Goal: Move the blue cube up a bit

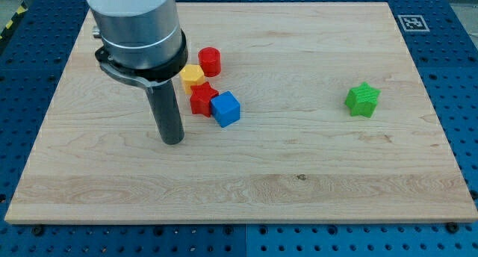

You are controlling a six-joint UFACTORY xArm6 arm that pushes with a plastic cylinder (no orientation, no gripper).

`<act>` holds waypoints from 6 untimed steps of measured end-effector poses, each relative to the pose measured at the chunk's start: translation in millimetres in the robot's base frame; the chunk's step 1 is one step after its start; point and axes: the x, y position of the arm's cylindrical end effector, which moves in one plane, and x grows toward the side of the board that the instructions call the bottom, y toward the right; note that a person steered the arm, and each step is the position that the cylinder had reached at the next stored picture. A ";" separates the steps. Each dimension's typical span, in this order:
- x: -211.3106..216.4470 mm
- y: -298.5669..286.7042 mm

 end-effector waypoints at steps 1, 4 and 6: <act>-10.9 9.9; -30.2 89.9; -45.7 89.5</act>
